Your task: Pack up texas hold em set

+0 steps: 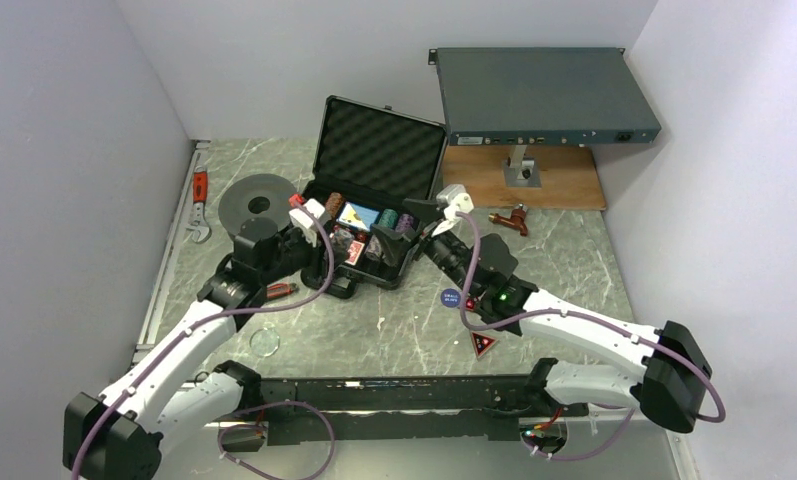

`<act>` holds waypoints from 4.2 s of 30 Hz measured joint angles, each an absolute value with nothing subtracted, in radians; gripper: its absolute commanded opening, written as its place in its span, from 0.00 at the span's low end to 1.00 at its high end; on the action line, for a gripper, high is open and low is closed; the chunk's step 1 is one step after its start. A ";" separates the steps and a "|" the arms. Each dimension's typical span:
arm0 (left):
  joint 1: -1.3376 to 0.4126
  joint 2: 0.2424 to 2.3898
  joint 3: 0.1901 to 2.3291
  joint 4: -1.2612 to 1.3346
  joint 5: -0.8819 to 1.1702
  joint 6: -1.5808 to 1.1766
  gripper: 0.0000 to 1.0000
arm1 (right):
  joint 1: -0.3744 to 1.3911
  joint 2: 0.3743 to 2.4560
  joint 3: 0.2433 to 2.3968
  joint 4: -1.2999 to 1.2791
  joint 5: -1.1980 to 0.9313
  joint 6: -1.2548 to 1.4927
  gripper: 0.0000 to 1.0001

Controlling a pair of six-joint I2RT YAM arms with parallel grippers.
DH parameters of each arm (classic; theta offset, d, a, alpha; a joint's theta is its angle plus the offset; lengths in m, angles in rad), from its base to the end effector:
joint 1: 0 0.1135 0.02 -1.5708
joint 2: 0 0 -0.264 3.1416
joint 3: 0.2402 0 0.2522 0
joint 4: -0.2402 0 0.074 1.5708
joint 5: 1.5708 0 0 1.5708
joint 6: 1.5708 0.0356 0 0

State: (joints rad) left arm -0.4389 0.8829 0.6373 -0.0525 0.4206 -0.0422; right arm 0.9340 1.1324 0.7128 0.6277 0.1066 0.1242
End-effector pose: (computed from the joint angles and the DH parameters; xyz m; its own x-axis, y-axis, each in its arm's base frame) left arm 0.1806 -0.1009 0.2848 -0.2969 0.0968 -0.9500 0.7293 0.6651 -0.1601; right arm 0.1595 0.2093 0.3301 0.0305 0.2484 -0.9682 -0.7471 0.6492 0.1430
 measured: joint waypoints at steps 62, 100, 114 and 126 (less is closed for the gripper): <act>-0.289 1.912 1.414 -0.612 0.010 0.012 0.00 | 0.934 1.024 0.690 0.568 0.253 -0.044 0.93; -0.288 1.929 1.441 -0.576 0.002 -0.020 0.62 | 0.934 1.026 0.690 0.567 0.252 -0.052 0.94; -0.288 1.664 1.332 -0.587 -0.070 -0.053 0.29 | 0.934 1.026 0.690 0.563 0.232 -0.041 0.93; -0.288 1.589 1.120 -0.546 -0.054 -0.117 0.11 | 0.934 1.035 0.690 0.546 0.225 -0.031 0.93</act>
State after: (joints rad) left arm -0.2882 1.5887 1.1202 -0.5461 -0.0540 -0.1173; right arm 0.9340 1.0348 0.6899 0.5457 0.2253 -0.0311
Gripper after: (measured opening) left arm 0.135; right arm 0.935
